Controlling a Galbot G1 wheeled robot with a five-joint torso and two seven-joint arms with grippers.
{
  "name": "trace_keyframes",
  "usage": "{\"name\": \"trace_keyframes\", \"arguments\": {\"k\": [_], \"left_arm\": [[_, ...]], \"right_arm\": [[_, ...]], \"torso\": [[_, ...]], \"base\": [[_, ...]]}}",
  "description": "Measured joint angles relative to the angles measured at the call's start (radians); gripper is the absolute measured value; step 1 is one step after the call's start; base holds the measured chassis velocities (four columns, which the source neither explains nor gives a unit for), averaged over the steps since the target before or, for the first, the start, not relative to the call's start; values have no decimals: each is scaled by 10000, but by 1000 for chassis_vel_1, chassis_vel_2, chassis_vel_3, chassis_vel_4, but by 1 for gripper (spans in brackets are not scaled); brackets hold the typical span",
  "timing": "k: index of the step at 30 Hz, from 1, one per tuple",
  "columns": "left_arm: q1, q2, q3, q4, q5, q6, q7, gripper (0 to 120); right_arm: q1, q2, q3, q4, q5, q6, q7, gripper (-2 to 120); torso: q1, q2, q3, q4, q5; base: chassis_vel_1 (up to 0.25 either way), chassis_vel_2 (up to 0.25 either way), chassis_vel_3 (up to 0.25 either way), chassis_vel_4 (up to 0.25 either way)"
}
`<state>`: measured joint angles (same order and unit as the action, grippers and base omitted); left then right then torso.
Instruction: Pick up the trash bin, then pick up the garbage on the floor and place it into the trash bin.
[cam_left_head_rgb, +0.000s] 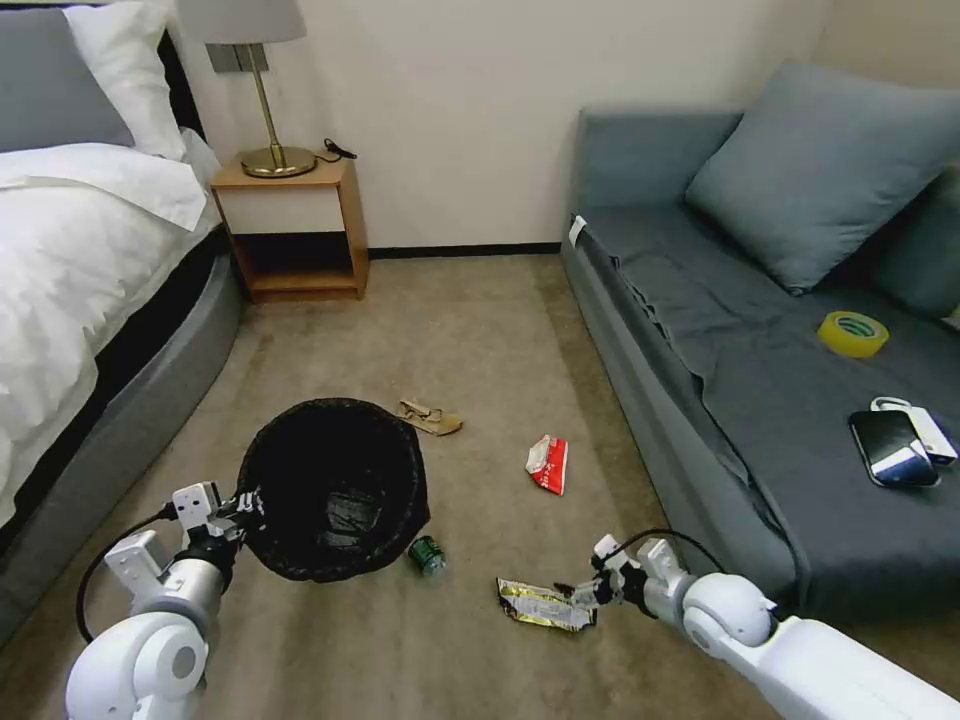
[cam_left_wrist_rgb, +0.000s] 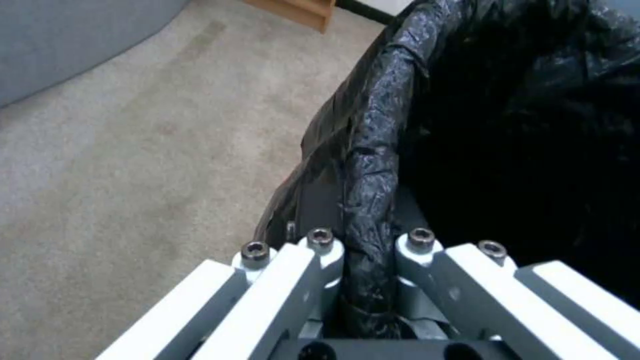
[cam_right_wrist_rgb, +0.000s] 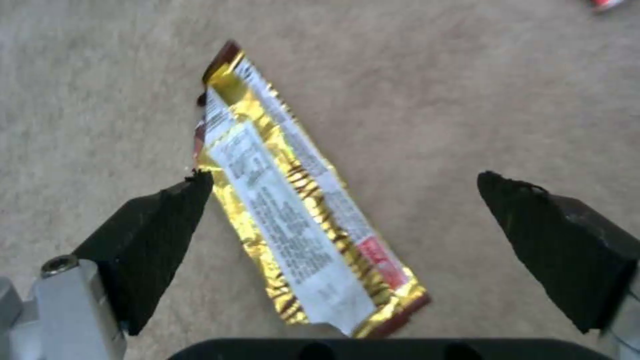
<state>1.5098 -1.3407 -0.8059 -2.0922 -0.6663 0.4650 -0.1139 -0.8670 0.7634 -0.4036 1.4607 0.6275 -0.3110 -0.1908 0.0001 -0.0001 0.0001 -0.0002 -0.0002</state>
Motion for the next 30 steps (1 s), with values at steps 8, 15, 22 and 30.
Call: {"name": "trace_keyframes", "arguments": {"k": [8,15,22,30], "left_arm": [[-52,44,-68,236,-62,-142,196,4],[-89,195,-190,393,-188,-259,343,4],[13,388,-472,563,-383,-443,515,4],[124,577,-612,684,-549,-636,639,4]], "right_arm": [[1741,344,-1743,-932,206,17,-311,100],[3177,526,-3639,-1601,770,27,-963,100],[3418,696,-4453,-1898,892,201,-1505,100],[3303,1046,-4532,-2443,553,315,-1538,100]], "torso": [[0,0,0,3,0],[0,0,0,3,0],[0,-1,0,2,2],[0,0,-1,2,3]], "base": [[0,0,0,0],[0,0,0,0],[0,0,0,0],[0,0,0,0]]}}
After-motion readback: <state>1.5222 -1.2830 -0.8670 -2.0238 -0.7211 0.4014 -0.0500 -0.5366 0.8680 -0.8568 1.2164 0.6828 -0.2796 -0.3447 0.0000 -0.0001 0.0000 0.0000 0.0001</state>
